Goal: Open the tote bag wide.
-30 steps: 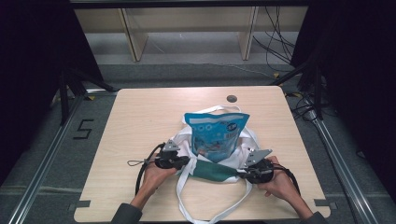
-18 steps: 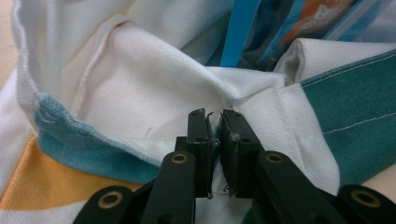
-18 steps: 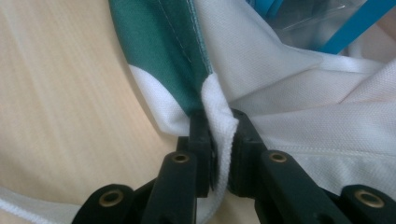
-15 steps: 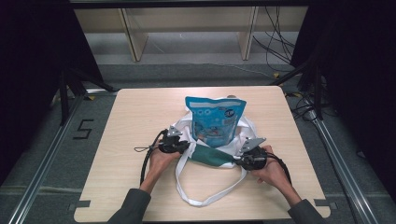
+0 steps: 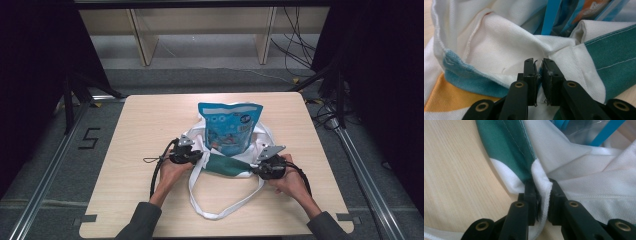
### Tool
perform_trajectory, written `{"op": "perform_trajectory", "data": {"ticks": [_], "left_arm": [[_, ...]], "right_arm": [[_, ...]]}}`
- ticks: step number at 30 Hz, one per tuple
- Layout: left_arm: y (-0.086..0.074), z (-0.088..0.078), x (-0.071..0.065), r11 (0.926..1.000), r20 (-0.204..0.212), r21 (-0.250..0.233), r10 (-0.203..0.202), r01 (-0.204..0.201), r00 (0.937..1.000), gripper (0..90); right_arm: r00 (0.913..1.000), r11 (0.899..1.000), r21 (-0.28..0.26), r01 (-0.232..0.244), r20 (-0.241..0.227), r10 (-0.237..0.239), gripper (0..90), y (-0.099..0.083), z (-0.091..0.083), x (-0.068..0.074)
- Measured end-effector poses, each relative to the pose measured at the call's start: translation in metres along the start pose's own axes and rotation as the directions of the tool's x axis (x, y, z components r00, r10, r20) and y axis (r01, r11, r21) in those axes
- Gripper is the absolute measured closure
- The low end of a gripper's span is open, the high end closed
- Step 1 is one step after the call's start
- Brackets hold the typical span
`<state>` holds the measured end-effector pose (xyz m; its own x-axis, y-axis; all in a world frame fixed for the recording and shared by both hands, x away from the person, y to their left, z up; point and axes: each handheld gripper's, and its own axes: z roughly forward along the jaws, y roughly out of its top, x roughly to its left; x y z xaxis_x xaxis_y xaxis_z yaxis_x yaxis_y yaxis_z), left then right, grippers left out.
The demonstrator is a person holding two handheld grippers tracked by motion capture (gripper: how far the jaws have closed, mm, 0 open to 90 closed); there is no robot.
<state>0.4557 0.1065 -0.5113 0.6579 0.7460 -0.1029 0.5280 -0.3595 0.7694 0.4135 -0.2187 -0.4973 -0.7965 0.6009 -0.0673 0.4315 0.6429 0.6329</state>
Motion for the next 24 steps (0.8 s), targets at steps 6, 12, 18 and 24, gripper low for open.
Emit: {"op": "perform_trajectory", "data": {"ticks": [6, 12, 18, 24], "left_arm": [[0.0, -0.001, 0.0, 0.9999, -0.001, -0.009, -0.008, 0.008, 1.0, 79.7], [-0.001, -0.004, 0.003, 0.999, 0.017, -0.024, -0.038, 0.038, 0.9991, 77.0], [0.002, -0.013, 0.005, 0.9965, 0.019, -0.042, -0.071, 0.072, 0.9973, 67.7], [0.011, -0.034, 0.001, 0.9936, 0.021, -0.081, -0.077, 0.079, 0.9968, 54.2]], "right_arm": [[0.9998, 1.0, -0.012, 0.017, 0.006, -0.017, 79.0, 0.0, 0.0, -0.002], [0.9987, 0.999, -0.024, -0.037, -0.035, 0.036, 68.2, 0.0, -0.002, -0.002], [0.9947, 0.994, -0.074, -0.084, -0.066, 0.079, 62.7, 0.002, -0.014, -0.003], [0.9945, 0.989, -0.115, -0.098, -0.049, 0.093, 54.5, 0.004, -0.026, -0.002]]}}
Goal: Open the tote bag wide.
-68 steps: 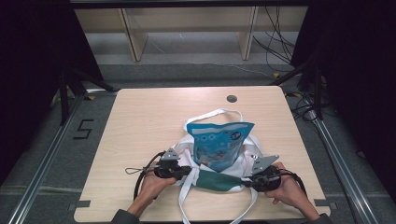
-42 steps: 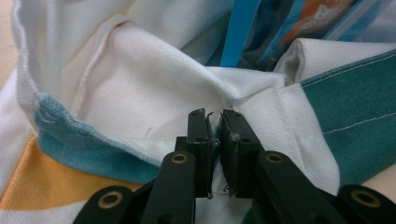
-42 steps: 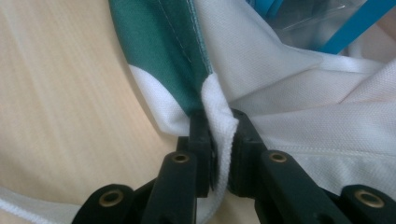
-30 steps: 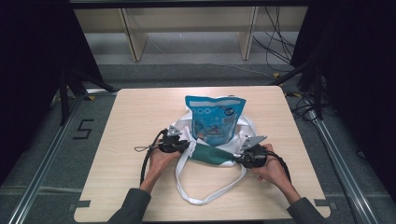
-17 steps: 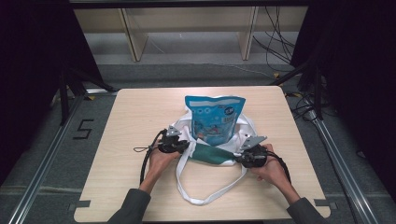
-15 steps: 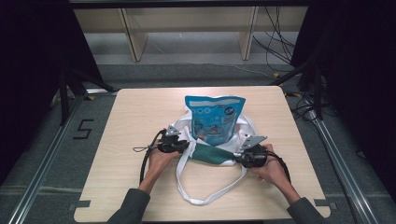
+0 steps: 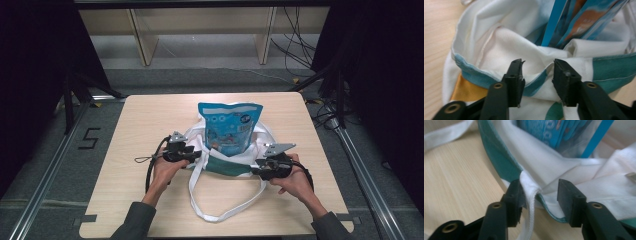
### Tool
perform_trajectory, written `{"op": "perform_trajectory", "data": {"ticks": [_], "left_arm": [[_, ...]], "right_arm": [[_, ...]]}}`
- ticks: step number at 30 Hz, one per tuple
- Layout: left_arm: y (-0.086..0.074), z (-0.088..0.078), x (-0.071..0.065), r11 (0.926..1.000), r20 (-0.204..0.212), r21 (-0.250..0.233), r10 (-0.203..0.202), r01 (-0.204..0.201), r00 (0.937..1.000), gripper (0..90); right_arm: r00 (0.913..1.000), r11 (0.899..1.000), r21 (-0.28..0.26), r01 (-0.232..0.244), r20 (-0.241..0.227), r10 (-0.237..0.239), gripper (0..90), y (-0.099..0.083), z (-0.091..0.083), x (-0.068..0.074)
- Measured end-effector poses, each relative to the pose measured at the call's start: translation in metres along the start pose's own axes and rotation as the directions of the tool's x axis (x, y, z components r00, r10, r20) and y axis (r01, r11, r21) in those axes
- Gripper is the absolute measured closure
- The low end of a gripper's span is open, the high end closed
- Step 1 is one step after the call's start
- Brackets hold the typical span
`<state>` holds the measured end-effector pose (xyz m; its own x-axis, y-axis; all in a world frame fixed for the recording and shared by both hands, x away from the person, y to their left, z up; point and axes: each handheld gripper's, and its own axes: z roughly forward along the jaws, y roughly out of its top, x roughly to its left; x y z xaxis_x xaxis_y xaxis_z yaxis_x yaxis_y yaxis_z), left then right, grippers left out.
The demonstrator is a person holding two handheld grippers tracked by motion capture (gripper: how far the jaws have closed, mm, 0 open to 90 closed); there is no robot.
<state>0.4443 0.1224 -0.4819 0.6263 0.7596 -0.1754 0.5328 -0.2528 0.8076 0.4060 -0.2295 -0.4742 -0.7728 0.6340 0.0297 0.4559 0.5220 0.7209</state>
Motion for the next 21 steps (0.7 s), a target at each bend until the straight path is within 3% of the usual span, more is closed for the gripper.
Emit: {"op": "perform_trajectory", "data": {"ticks": [1, 4, 7, 11, 12, 13, 14, 16, 17, 19, 21], "left_arm": [[0.003, -0.008, -0.003, 0.9998, -0.004, 0.0, 0.022, -0.022, 0.9998, 52.4], [0.005, -0.013, -0.006, 0.9996, 0.002, -0.002, 0.029, -0.029, 0.9996, 49.8], [0.006, -0.018, -0.011, 0.9996, 0.01, -0.023, 0.017, -0.017, 0.9998, 47.0], [0.008, -0.024, -0.013, 0.9988, 0.014, -0.004, 0.048, -0.048, 0.9987, 43.3], [0.007, -0.025, -0.014, 0.9987, 0.012, -0.006, 0.051, -0.051, 0.9986, 42.8], [0.007, -0.026, -0.015, 0.999, 0.018, -0.016, 0.043, -0.042, 0.9989, 42.3], [0.007, -0.028, -0.015, 0.9987, 0.016, -0.006, 0.05, -0.05, 0.9986, 41.8], [0.007, -0.031, -0.018, 0.9993, 0.021, -0.024, 0.031, -0.03, 0.9993, 40.4], [0.007, -0.033, -0.017, 0.9985, 0.021, -0.009, 0.053, -0.053, 0.9984, 40.2], [0.007, -0.035, -0.018, 0.9983, 0.018, -0.014, 0.056, -0.056, 0.9983, 38.6], [0.007, -0.036, -0.019, 0.9989, 0.022, -0.028, 0.037, -0.036, 0.9991, 37.3]], "right_arm": [[1.0, 1.0, 0.005, 0.0, -0.008, 0.0, 53.8, 0.002, -0.006, -0.001], [1.0, 1.0, -0.022, -0.008, -0.005, 0.008, 51.5, 0.004, -0.014, 0.0], [0.9998, 0.999, -0.049, -0.015, 0.016, 0.016, 49.5, 0.005, -0.018, -0.001], [0.9991, 0.996, -0.079, -0.04, 0.012, 0.041, 48.6, 0.006, -0.027, -0.004], [0.9977, 0.994, -0.083, -0.067, 0.01, 0.068, 48.6, 0.006, -0.029, -0.002], [0.9987, 0.994, -0.093, -0.05, 0.009, 0.051, 48.5, 0.006, -0.031, -0.004], [0.9968, 0.993, -0.089, -0.08, 0.0, 0.08, 48.4, 0.006, -0.033, -0.003], [0.9987, 0.993, -0.109, -0.04, 0.026, 0.043, 47.8, 0.006, -0.035, -0.007], [0.9967, 0.992, -0.102, -0.079, 0.008, 0.08, 47.8, 0.006, -0.036, -0.004], [0.9977, 0.991, -0.116, -0.062, 0.023, 0.065, 47.6, 0.006, -0.037, -0.006], [0.9965, 0.99, -0.116, -0.076, 0.026, 0.079, 47.1, 0.006, -0.038, -0.006]]}}
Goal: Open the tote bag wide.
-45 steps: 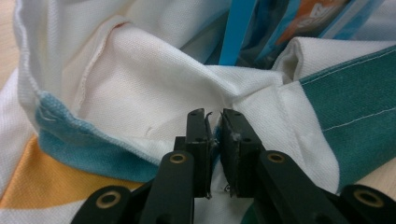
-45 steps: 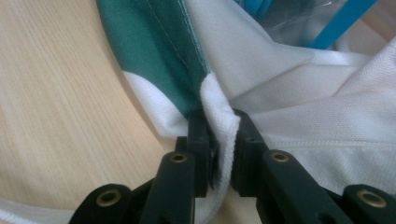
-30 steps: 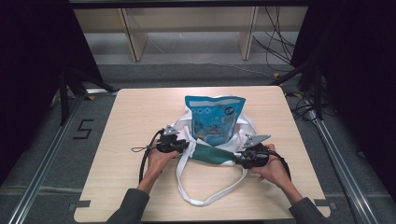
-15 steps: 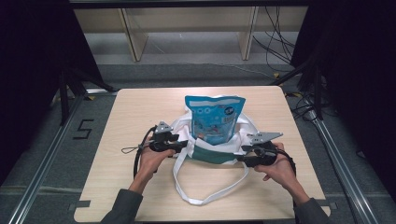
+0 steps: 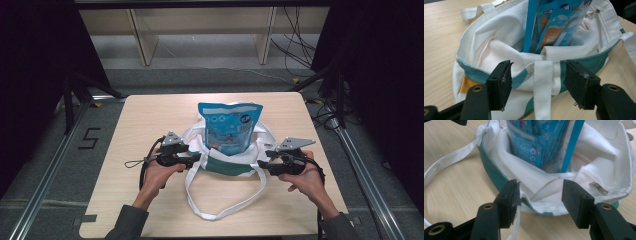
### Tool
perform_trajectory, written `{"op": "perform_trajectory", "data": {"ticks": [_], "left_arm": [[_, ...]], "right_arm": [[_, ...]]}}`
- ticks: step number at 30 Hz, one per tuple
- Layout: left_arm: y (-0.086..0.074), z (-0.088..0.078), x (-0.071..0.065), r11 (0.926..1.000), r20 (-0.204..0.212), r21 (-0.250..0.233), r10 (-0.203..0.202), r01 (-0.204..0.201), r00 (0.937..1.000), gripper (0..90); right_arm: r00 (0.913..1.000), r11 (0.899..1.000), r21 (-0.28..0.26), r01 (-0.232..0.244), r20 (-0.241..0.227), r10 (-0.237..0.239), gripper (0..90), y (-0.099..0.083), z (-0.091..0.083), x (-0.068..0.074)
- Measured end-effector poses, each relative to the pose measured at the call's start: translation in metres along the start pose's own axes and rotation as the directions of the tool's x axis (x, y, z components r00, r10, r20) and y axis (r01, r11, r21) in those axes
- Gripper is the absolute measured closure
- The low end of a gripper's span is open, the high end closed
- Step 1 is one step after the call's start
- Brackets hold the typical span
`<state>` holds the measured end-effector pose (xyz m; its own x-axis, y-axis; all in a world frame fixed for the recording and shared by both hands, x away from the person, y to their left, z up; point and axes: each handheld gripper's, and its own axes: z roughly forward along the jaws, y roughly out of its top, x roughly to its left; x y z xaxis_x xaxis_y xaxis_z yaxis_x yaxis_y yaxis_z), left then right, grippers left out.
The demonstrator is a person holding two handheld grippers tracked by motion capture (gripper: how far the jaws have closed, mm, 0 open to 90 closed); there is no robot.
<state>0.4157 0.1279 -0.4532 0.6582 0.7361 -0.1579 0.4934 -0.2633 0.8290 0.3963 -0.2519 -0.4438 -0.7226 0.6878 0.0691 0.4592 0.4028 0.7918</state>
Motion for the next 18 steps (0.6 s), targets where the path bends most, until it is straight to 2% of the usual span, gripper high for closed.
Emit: {"op": "perform_trajectory", "data": {"ticks": [2, 3, 4, 6, 8, 10, 11, 14, 15, 18], "left_arm": [[0.0, -0.002, 0.0, 0.9999, -0.002, 0.011, 0.01, -0.01, 0.9999, 36.3], [-0.001, -0.002, -0.002, 0.9999, 0.003, 0.001, -0.012, 0.012, 0.9999, 35.8], [-0.001, -0.003, -0.002, 0.9999, 0.006, 0.011, -0.002, 0.002, 1.0, 34.9], [-0.002, -0.005, -0.003, 0.9999, 0.01, 0.012, -0.011, 0.011, 0.9999, 33.0], [-0.004, -0.008, -0.006, 1.0, 0.007, 0.007, -0.002, 0.002, 1.0, 32.6], [-0.005, -0.012, -0.005, 0.9997, 0.021, 0.012, 0.02, -0.02, 0.9996, 32.4], [-0.006, -0.012, -0.007, 1.0, 0.025, 0.002, -0.002, 0.002, 0.9997, 32.1], [-0.008, -0.016, -0.007, 0.9999, 0.028, 0.014, 0.009, -0.009, 0.9996, 30.9], [-0.008, -0.016, -0.008, 1.0, 0.03, 0.001, -0.004, 0.003, 0.9995, 30.7], [-0.012, -0.024, -0.008, 0.9999, 0.038, -0.008, 0.007, -0.007, 0.9993, 30.4]], "right_arm": [[1.0, 1.0, 0.004, -0.003, -0.009, 0.003, 46.3, 0.0, -0.001, 0.0], [1.0, 1.0, 0.005, -0.005, -0.008, 0.005, 46.0, 0.001, -0.002, 0.001], [1.0, 1.0, 0.005, -0.002, -0.006, 0.002, 45.5, 0.001, -0.002, 0.0], [1.0, 1.0, 0.003, -0.001, 0.0, 0.001, 44.8, 0.001, -0.002, 0.001], [0.9998, 1.0, -0.002, 0.018, 0.0, -0.018, 44.5, 0.001, -0.003, -0.001], [0.9996, 1.0, -0.001, 0.026, -0.006, -0.026, 43.8, 0.0, -0.004, 0.0], [0.9999, 1.0, -0.003, 0.014, -0.002, -0.014, 43.3, 0.0, -0.004, 0.001], [0.9999, 1.0, -0.002, 0.016, 0.001, -0.016, 42.0, -0.001, -0.006, 0.001], [1.0, 1.0, -0.002, -0.001, 0.0, 0.001, 41.3, -0.001, -0.007, 0.003], [1.0, 1.0, -0.007, 0.008, 0.002, -0.008, 40.0, -0.001, -0.007, 0.003]]}}
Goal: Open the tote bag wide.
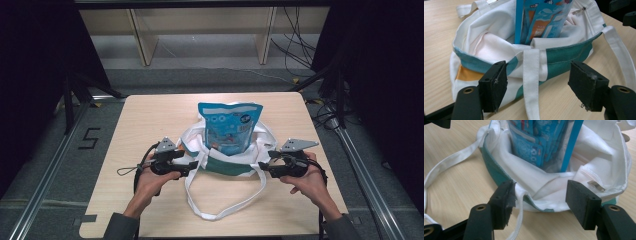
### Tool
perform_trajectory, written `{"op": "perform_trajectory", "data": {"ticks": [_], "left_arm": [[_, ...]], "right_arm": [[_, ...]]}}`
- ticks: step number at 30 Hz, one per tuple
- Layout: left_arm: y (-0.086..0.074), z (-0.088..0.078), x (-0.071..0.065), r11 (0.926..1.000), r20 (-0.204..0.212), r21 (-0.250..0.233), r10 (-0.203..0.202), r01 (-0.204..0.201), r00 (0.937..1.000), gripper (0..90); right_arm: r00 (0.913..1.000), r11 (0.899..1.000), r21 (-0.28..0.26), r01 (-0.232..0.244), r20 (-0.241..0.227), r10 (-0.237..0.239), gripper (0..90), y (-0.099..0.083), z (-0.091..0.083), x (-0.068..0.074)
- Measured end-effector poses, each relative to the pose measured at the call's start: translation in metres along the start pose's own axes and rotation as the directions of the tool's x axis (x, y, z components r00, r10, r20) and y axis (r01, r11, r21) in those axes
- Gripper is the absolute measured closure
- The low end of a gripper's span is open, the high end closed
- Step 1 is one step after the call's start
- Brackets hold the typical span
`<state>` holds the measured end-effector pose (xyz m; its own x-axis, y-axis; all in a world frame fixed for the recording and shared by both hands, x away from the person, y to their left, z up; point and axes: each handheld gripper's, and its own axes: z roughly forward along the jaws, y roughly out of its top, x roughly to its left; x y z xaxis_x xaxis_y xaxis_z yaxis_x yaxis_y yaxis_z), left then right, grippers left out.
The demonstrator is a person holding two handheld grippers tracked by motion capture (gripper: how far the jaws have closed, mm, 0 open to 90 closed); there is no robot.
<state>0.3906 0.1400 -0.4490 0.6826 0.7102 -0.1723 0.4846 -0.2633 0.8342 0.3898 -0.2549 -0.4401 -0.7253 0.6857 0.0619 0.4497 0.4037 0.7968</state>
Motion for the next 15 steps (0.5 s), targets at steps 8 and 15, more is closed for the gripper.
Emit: {"op": "perform_trajectory", "data": {"ticks": [8, 15], "left_arm": [[-0.011, -0.009, -0.003, 1.0, 0.005, 0.001, 0.005, -0.005, 1.0, 30.2], [-0.018, -0.011, -0.011, 1.0, 0.005, 0.004, -0.003, 0.003, 1.0, 29.1]], "right_arm": [[0.9999, 1.0, -0.002, 0.011, -0.007, -0.011, 37.5, 0.0, -0.002, 0.001], [0.9999, 1.0, 0.006, 0.015, 0.001, -0.015, 36.6, -0.003, -0.001, 0.002]]}}
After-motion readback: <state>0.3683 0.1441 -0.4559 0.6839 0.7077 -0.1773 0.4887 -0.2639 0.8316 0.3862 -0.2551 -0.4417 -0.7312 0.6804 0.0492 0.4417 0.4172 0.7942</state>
